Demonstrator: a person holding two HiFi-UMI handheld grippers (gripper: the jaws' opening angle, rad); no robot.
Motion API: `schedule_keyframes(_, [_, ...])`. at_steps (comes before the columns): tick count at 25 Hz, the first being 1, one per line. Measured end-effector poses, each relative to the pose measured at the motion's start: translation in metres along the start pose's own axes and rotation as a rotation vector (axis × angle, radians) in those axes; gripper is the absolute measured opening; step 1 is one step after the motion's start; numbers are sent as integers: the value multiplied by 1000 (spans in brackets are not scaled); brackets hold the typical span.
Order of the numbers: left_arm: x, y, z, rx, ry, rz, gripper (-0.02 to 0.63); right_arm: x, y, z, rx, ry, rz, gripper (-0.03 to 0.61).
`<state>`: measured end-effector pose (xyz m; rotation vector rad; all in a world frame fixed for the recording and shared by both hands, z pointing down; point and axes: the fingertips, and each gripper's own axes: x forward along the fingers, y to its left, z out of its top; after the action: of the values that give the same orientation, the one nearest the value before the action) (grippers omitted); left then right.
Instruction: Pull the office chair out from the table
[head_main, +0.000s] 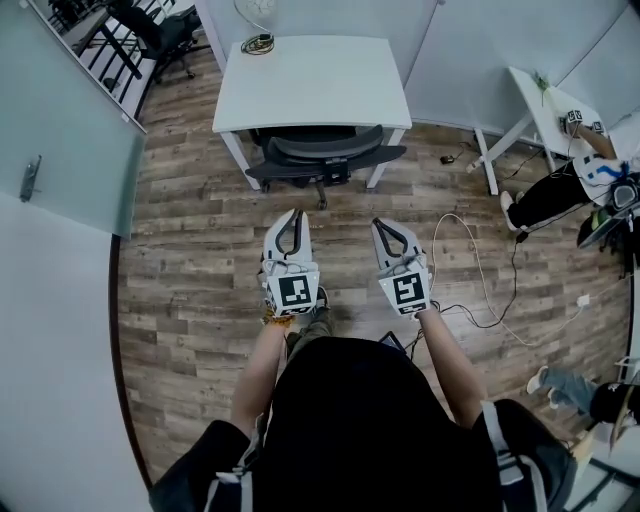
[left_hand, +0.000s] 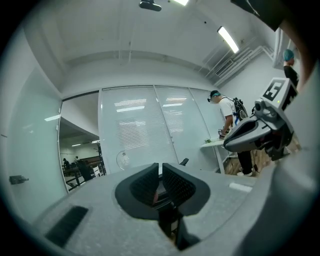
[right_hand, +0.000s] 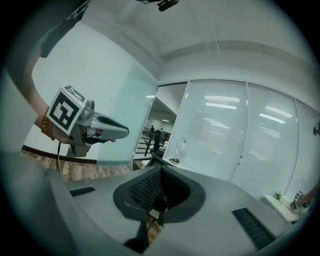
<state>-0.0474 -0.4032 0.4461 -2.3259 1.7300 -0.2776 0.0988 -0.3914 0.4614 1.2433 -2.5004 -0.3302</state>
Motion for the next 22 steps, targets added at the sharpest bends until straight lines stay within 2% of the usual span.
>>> schedule_keyframes(6, [30,24,-21,55,9,-32,37,49,-10,0,-57,19,16,8])
schedule_keyframes(12, [62,38,-45,166,43,-94,38,83,-27,-18,-200,66,46,8])
schedule_keyframes(17, [88,31,-71,343,102,-187,38,108,-53,-54,-319,130,105,8])
schedule_keyframes(22, [117,26,-113,534,176,-279,38,144,-70,-104,-502,218,229,9])
